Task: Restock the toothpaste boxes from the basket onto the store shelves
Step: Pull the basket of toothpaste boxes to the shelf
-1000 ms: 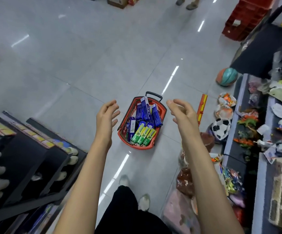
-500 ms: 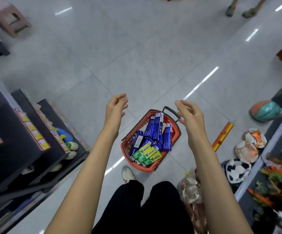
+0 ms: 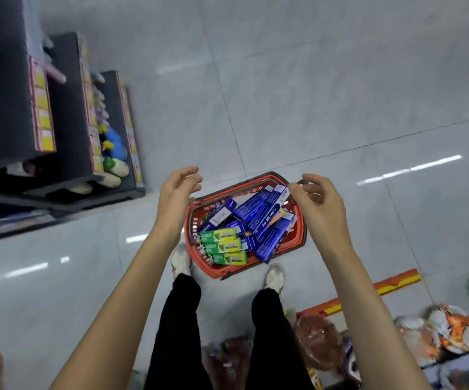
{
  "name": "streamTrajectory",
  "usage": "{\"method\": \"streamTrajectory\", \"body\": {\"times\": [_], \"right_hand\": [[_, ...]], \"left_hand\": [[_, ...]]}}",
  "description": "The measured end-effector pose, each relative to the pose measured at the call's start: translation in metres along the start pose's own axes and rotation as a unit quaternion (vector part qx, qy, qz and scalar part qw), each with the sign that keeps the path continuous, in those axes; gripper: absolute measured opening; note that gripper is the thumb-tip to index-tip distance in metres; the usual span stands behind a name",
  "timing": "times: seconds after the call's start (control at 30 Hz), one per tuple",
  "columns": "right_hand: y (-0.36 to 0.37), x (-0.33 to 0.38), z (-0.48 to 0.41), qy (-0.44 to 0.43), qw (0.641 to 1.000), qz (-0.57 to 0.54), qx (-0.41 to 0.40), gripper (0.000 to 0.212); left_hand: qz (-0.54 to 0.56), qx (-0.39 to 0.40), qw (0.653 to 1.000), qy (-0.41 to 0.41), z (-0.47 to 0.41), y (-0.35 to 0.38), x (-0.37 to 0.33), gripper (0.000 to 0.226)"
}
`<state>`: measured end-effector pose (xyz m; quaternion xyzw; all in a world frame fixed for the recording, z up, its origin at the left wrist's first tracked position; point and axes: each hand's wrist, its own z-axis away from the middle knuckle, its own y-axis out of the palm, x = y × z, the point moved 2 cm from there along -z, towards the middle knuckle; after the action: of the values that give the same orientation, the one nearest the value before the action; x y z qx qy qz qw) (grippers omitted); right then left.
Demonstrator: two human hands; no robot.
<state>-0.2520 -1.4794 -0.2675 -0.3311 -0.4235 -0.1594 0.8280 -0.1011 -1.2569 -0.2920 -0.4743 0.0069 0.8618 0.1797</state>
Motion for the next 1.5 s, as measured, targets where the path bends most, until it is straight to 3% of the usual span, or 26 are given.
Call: {"method": "streamTrajectory", "body": {"times": [0.33, 0.7, 0.8, 0.93, 1.03, 1.13, 1.3, 1.5], "right_hand": [[0.010, -0.173, -0.113, 0.056, 0.993, 0.069, 0.080, 0.036], [0.066, -0.317, -0.220, -0.001, 0.976, 0.208, 0.068, 0.047], [0.078, -0.353, -0.242, -0.013, 0.964, 0.260, 0.062, 0.068], [0.089, -0.360, -0.252, 0.020, 0.965, 0.257, 0.040, 0.071], [0.092, -0.357, -0.262, -0.017, 0.983, 0.166, 0.080, 0.053], [0.094, -0.349, -0.274, 0.000, 0.990, 0.103, 0.101, 0.042], [0.102, -0.344, -0.276, 0.001, 0.991, 0.070, 0.115, 0.043], [0.115, -0.334, -0.253, 0.053, 0.992, 0.038, 0.109, 0.041]], "left_hand": [[-0.053, -0.095, 0.990, -0.085, -0.061, 0.030, 0.212, 0.027], [-0.084, -0.173, 0.973, -0.129, -0.141, 0.027, 0.358, 0.078], [-0.066, -0.157, 0.978, -0.122, -0.153, 0.028, 0.388, 0.096], [-0.056, -0.163, 0.979, -0.108, -0.167, 0.028, 0.413, 0.090], [-0.066, -0.180, 0.976, -0.102, -0.174, 0.030, 0.421, 0.095], [-0.056, -0.195, 0.972, -0.117, -0.182, 0.025, 0.430, 0.094], [0.038, -0.192, 0.974, -0.114, -0.184, 0.024, 0.413, 0.052], [0.064, -0.185, 0.974, -0.117, -0.175, 0.001, 0.396, 0.045]]}}
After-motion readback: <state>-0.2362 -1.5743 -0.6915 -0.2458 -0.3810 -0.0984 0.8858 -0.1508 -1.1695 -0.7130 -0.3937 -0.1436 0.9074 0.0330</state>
